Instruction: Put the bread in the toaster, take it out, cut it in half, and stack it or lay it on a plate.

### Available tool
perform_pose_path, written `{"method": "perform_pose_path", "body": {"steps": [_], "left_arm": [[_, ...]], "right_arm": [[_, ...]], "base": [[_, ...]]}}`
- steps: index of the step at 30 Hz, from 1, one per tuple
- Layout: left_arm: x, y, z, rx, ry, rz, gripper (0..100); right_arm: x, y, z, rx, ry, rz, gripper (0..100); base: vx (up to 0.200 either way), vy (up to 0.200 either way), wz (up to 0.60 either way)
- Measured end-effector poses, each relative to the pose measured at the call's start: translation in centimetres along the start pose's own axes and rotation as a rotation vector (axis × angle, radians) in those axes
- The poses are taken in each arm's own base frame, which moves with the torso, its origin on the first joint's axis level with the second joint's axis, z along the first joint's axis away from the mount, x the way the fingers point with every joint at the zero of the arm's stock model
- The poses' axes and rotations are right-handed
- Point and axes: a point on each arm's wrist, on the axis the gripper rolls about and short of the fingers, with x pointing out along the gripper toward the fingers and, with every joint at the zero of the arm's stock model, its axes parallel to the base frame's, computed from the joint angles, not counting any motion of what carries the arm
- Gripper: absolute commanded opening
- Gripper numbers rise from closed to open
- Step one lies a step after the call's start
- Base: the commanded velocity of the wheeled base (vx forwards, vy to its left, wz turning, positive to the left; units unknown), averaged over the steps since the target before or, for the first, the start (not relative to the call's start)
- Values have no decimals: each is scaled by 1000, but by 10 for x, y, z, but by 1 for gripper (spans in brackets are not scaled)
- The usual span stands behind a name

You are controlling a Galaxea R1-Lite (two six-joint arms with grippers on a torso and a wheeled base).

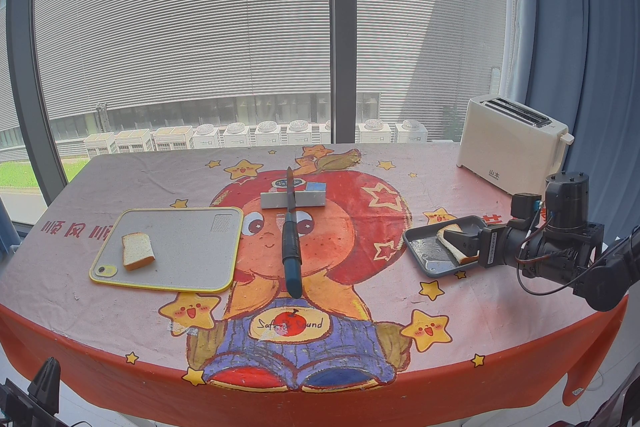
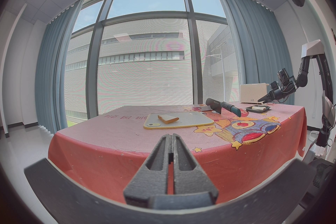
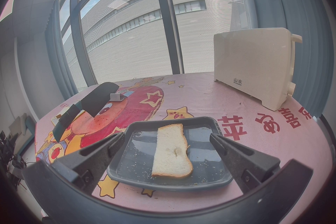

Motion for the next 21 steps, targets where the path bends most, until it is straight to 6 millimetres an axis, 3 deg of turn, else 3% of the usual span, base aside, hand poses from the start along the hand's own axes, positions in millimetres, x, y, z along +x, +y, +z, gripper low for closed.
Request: {"method": "perform_pose_path", "body": {"steps": [12, 21], "left_arm": [[0, 0, 0, 0, 0, 0, 0], [0, 0, 0, 0, 0, 1, 0]], "right_arm": [[-12, 3, 9, -17, -61, 17, 100], [-22, 7, 21, -61, -224, 17, 100]], "base": [[0, 0, 0], [0, 0, 0]]}}
